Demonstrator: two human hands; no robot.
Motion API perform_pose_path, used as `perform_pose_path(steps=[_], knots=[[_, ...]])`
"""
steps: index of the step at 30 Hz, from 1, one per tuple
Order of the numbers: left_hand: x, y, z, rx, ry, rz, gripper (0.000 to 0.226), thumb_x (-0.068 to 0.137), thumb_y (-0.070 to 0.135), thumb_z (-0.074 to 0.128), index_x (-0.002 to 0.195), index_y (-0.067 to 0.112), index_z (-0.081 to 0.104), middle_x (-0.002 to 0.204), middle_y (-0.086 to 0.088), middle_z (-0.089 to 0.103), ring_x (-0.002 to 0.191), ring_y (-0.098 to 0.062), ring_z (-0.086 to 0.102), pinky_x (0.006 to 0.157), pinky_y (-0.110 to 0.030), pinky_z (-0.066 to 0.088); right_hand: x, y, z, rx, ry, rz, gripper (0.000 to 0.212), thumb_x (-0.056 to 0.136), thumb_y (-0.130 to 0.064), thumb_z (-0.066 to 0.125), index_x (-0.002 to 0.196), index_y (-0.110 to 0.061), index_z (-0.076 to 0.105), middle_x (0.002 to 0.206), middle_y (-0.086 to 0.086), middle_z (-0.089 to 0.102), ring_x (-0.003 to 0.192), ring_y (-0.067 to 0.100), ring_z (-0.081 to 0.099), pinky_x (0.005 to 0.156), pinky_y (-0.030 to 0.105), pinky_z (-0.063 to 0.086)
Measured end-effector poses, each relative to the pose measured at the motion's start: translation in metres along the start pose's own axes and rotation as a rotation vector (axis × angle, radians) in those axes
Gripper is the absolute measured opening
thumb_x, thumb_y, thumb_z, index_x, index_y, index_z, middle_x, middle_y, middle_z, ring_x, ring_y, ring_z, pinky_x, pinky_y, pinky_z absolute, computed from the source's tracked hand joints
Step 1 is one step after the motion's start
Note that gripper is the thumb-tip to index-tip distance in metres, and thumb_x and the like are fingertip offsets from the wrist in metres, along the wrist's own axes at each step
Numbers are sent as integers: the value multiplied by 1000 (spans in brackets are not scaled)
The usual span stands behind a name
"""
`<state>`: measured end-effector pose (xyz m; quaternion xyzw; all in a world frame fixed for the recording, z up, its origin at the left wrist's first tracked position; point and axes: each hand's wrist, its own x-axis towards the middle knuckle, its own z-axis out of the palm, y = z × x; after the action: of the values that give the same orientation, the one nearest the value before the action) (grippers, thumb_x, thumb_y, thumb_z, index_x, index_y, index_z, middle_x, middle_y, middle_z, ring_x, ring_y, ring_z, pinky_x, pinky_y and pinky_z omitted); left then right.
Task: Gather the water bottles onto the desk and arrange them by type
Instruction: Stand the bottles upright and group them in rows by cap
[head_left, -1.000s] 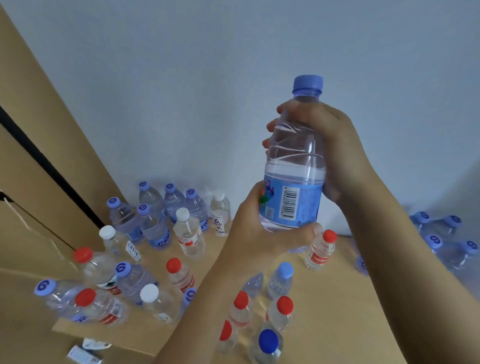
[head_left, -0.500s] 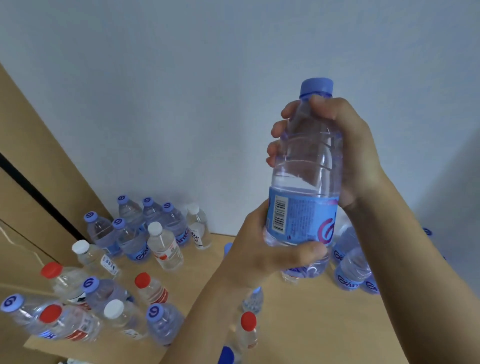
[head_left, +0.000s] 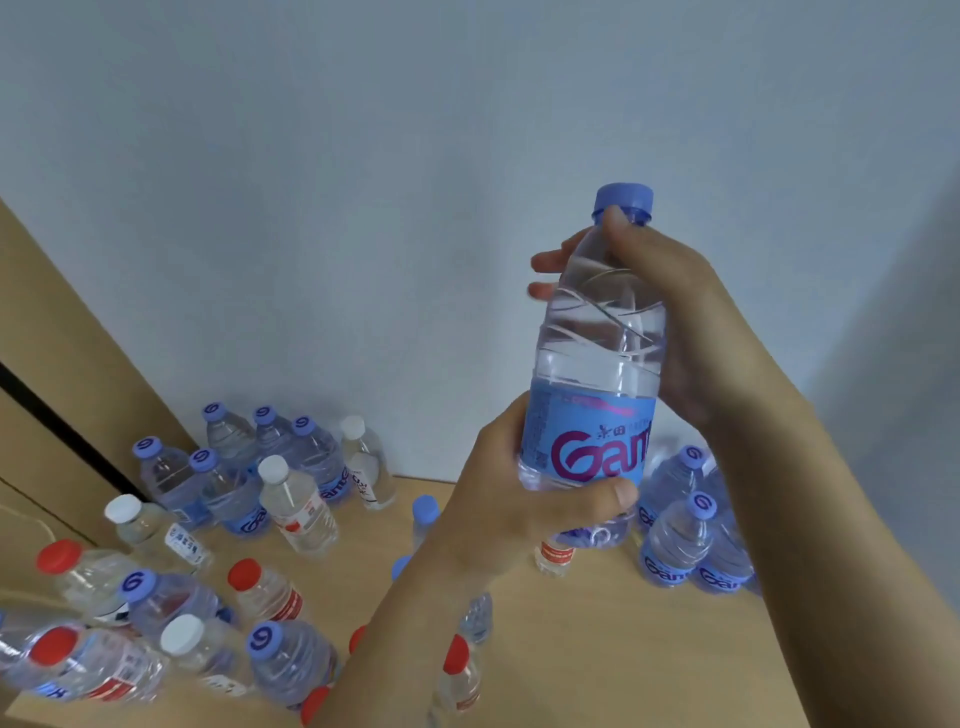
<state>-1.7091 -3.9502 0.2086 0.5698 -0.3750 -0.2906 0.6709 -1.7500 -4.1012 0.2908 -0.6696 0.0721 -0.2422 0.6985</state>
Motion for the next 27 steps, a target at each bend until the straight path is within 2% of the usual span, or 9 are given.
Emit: perform_pose_path(steps=[1,3,6,9,12,15,19,23,27], knots=[[2,-1,2,-29,-26,-13,46,65,24,82,109,29,68,102,-1,74,96,-18,71,76,-26,57,-2,0,-4,91,-51,24,35,90,-41,56,104,-9,60,109,13,73,102,32,71,92,51,56],[6,-4,6,-48,-73,-44,52,64,27,79,114,20,66,106,-7,74,99,-23,71,79,-30,57,-5,1,-9,175,-57,21,29,90,-35,57,103,-9,59,101,14,73,92,35,72,79,46,60],[13,-6,16,6,-78,-58,50,63,23,82,110,20,66,98,1,75,91,-13,72,73,-23,56,-10,0,-14,66,90,-66,18,92,-27,59,94,-9,62,88,13,71,78,30,73,65,35,59],[20,-10,27,59,2,-41,46,61,15,85,101,28,65,88,13,74,81,-2,71,64,-14,53,-12,-1,-20,-8,231,-113,13,94,-20,60,90,-8,61,84,14,68,70,24,72,64,34,60],[26,-14,40,83,9,-26,51,62,17,88,105,31,62,90,19,72,84,2,70,64,-10,52,-14,0,-29,-82,347,-126,11,94,-21,63,91,-10,62,79,3,69,68,19,72,61,30,58],[30,-18,51,84,-5,-44,50,67,11,89,104,31,60,87,24,71,82,7,68,61,-7,50,-17,3,-40,-186,412,-122,11,93,-26,64,92,-15,63,82,-1,70,73,19,73,68,35,60],[34,-25,65,74,-46,-66,48,68,11,86,103,32,62,87,21,72,81,4,69,61,-9,51,-24,5,-60,-212,433,-88,13,93,-29,63,93,-16,62,83,0,71,74,19,73,69,33,61],[38,-35,83,65,-70,-93,50,66,19,86,109,31,62,95,15,73,89,-2,70,67,-13,54,-34,8,-82,-176,428,-54,18,93,-28,64,98,-11,62,88,6,71,74,19,74,60,26,59],[42,-51,106,56,-78,-141,58,65,19,88,116,25,61,104,6,73,96,-11,71,74,-24,58,-47,15,-110,-199,422,-17,22,94,-28,64,101,-7,63,84,-1,70,77,17,74,66,31,60]])
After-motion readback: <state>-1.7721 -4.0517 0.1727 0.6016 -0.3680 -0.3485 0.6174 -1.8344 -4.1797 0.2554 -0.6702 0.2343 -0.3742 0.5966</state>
